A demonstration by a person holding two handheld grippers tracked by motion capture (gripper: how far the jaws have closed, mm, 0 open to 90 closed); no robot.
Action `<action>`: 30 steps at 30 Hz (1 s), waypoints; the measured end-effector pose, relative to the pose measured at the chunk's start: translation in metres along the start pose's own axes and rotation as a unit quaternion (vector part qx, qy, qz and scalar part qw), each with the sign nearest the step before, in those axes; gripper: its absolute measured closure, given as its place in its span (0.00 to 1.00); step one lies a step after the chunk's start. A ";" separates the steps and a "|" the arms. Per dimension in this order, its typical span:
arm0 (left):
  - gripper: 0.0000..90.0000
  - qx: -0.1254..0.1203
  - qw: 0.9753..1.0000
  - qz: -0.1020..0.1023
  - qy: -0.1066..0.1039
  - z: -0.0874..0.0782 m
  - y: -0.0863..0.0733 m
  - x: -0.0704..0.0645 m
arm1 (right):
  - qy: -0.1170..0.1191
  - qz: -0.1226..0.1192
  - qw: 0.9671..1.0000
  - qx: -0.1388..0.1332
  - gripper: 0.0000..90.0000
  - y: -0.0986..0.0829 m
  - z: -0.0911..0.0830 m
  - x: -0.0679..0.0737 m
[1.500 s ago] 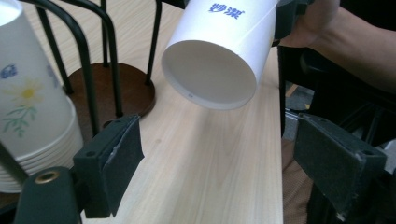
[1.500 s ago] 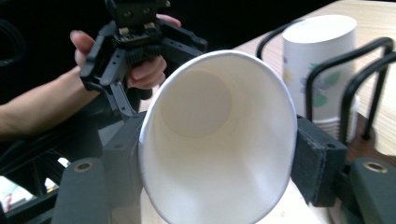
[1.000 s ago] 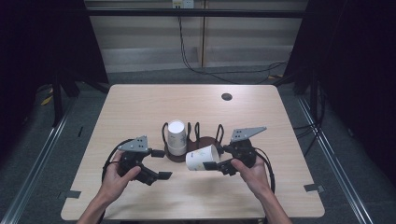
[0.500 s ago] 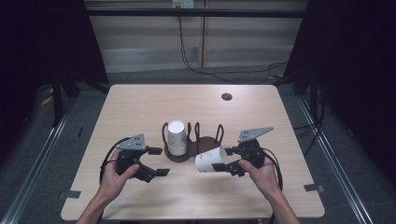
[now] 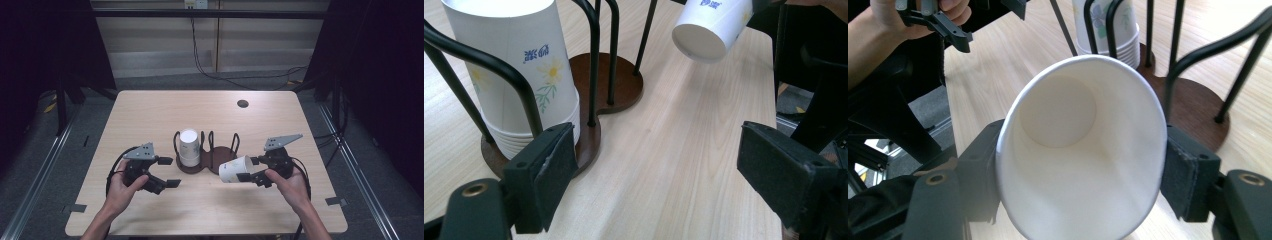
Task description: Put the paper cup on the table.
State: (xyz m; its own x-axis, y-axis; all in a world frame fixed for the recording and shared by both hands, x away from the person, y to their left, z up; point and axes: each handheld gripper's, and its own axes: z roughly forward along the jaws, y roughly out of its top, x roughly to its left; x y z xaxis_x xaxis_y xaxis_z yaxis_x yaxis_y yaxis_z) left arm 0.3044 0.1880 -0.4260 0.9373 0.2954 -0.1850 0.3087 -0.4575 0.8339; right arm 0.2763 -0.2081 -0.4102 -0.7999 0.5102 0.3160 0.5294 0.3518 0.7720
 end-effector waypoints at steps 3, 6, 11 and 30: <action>0.18 0.000 1.000 0.000 0.000 0.000 0.000 -0.001 | -0.006 0.003 1.000 0.006 0.32 0.000 -0.005 -0.002; 0.18 0.001 1.000 0.002 0.003 -0.001 0.000 -0.001 | -0.016 0.004 1.000 0.013 0.32 0.000 -0.009 -0.006; 0.18 -0.001 1.000 0.003 0.000 -0.001 0.001 -0.003 | -0.032 0.008 0.999 0.020 0.32 0.001 -0.019 -0.011; 0.18 -0.002 1.000 0.005 0.003 -0.005 0.000 -0.002 | -0.088 0.022 0.994 0.062 0.32 0.018 -0.037 -0.037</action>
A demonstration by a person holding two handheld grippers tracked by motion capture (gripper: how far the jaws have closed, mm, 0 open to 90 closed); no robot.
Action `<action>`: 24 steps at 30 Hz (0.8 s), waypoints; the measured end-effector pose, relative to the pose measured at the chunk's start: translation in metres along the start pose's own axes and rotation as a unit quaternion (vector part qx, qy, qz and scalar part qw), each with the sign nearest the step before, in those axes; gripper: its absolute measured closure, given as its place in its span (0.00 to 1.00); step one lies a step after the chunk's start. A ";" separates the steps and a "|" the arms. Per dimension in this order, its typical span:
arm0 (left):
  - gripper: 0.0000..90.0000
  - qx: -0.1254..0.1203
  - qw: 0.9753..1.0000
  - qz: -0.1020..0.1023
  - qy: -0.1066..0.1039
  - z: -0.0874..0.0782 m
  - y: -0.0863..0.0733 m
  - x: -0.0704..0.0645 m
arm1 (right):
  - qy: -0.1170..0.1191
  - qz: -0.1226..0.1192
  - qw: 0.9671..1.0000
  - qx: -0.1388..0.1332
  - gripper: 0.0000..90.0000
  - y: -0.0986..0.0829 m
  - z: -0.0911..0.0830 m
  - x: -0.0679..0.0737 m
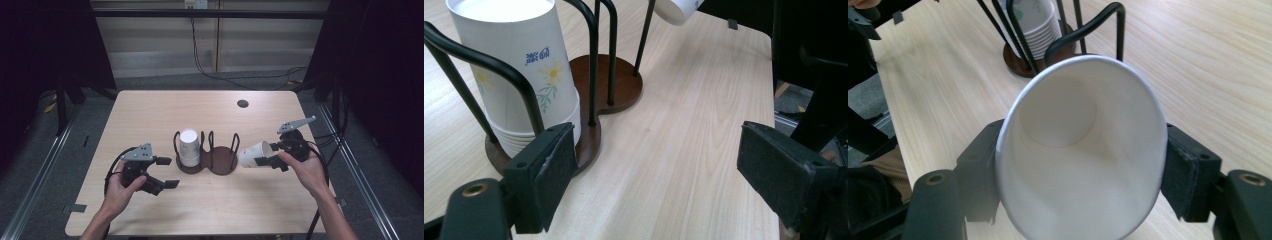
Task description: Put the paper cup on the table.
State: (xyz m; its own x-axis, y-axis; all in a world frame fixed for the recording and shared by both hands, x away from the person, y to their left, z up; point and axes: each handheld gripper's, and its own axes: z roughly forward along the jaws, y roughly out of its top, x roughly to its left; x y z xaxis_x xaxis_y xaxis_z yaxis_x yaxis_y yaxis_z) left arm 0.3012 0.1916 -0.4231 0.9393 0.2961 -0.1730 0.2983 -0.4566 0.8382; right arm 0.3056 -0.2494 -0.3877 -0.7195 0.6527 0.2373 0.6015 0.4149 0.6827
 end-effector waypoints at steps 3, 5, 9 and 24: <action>0.18 0.000 1.000 0.000 0.000 0.000 0.000 0.000 | -0.008 0.000 1.000 0.007 0.32 0.002 0.000 -0.003; 0.18 0.000 1.000 0.000 0.001 0.000 0.000 0.000 | -0.013 0.001 1.000 0.010 0.32 0.004 0.000 -0.005; 0.18 0.002 1.000 0.000 -0.002 0.001 0.000 0.000 | -0.025 0.001 1.000 0.017 0.32 0.009 0.000 -0.010; 0.18 0.018 1.000 0.005 -0.003 0.005 -0.002 -0.001 | -0.073 0.020 0.996 0.050 0.31 0.017 0.004 -0.029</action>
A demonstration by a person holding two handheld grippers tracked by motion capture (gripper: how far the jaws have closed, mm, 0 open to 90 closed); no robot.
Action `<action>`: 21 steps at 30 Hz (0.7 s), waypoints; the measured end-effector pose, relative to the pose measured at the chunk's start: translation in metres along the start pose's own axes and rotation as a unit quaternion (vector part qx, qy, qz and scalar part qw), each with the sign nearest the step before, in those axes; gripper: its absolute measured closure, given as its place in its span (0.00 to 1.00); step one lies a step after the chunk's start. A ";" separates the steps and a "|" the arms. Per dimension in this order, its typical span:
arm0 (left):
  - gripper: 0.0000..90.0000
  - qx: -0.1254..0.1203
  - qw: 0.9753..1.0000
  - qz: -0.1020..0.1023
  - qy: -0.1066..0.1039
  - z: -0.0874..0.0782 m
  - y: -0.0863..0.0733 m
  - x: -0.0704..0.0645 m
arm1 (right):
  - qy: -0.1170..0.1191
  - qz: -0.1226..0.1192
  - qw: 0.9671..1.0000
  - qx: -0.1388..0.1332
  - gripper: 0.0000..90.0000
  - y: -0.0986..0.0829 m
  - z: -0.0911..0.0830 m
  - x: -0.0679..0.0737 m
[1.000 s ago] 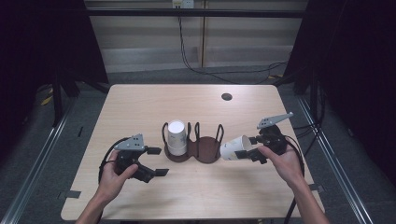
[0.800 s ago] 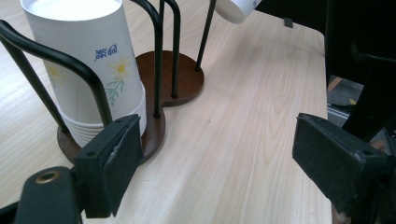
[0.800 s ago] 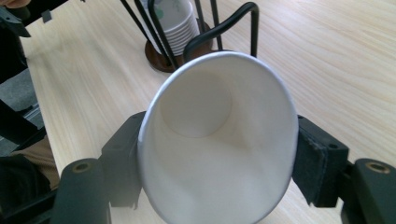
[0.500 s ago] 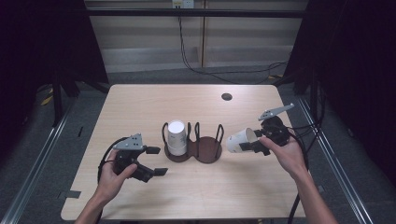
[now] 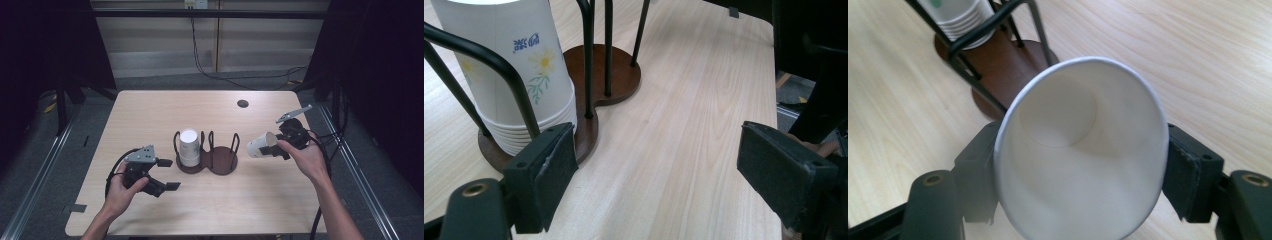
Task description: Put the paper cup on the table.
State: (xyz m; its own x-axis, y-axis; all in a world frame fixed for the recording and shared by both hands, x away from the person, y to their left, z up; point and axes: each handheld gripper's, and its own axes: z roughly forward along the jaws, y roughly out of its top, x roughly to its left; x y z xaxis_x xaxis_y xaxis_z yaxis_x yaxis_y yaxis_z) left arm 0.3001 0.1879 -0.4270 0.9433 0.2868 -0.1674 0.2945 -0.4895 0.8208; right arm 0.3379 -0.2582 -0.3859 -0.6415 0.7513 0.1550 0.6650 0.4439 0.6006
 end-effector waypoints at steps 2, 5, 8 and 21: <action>0.18 0.000 1.000 -0.002 0.005 0.000 0.000 -0.001 | -0.005 0.002 1.000 0.005 0.31 0.002 0.002 -0.003; 0.18 0.003 1.000 0.002 0.004 -0.001 -0.001 -0.005 | -0.010 0.008 1.000 0.014 0.31 0.005 0.004 -0.005; 0.18 0.006 1.000 0.003 0.003 -0.001 -0.003 -0.006 | -0.017 0.008 1.000 0.025 0.31 0.011 0.006 -0.006; 0.18 0.021 1.000 0.004 0.001 0.001 -0.009 -0.004 | -0.034 0.003 0.996 0.083 0.30 0.029 0.026 -0.014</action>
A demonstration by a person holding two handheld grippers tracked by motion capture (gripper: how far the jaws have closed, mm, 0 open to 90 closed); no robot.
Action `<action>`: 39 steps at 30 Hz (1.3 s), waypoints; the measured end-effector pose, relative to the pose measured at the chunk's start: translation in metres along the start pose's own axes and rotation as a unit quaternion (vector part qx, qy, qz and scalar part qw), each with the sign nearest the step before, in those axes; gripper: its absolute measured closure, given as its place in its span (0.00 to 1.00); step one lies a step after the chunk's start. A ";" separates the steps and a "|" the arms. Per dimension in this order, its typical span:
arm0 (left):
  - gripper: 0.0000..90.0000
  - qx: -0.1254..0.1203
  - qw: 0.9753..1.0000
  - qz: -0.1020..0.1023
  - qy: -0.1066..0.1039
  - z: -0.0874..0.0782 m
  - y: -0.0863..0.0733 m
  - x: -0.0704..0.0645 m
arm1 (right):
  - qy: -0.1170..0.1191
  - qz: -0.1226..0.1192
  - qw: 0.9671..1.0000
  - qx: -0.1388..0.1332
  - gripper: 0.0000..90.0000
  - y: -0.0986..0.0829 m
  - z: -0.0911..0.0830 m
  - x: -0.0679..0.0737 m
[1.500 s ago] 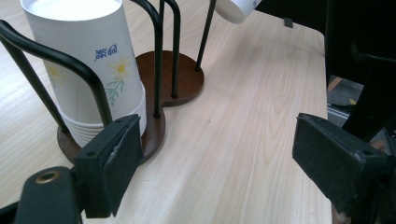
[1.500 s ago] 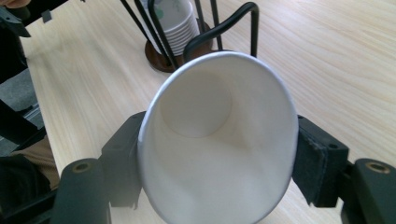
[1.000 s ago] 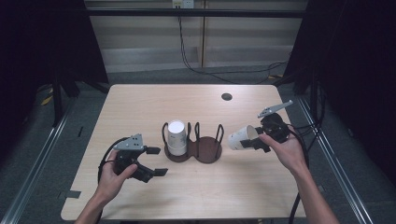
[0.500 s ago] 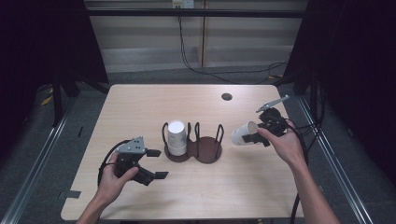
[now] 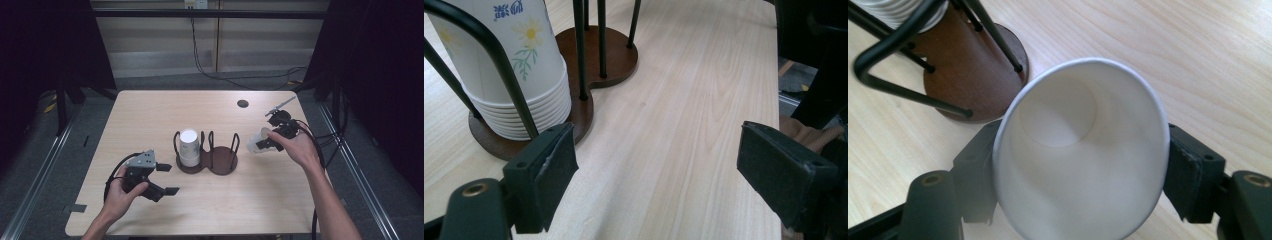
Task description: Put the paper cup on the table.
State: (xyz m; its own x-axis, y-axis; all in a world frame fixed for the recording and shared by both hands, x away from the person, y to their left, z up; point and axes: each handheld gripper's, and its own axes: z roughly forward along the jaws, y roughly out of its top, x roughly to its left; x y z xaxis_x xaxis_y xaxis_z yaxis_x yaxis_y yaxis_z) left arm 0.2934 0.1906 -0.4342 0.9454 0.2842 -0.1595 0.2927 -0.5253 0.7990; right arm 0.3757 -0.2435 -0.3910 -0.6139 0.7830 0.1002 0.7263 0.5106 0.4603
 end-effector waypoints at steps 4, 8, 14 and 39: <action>0.18 -0.006 1.000 -0.006 0.007 -0.003 0.000 0.003 | -0.010 0.000 1.000 0.022 0.29 0.002 0.007 -0.004; 0.18 -0.006 1.000 -0.006 0.005 -0.003 0.000 0.003 | -0.017 -0.005 0.999 0.039 0.29 0.006 0.013 -0.004; 0.18 0.003 1.000 0.000 0.005 -0.002 -0.001 0.002 | -0.047 -0.014 0.997 0.061 0.29 0.013 0.020 -0.006; 0.18 0.010 1.000 0.005 0.004 -0.002 -0.001 0.001 | -0.080 -0.009 0.994 0.067 0.23 0.025 0.054 -0.005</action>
State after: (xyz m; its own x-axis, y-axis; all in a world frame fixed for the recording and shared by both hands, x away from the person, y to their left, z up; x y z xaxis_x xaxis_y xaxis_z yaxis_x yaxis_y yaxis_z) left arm 0.2943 0.1926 -0.4339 0.9468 0.2862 -0.1469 0.2868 -0.5441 0.7884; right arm 0.4132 -0.2158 -0.4274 -0.5780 0.8142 -0.0547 0.7567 0.5599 0.3375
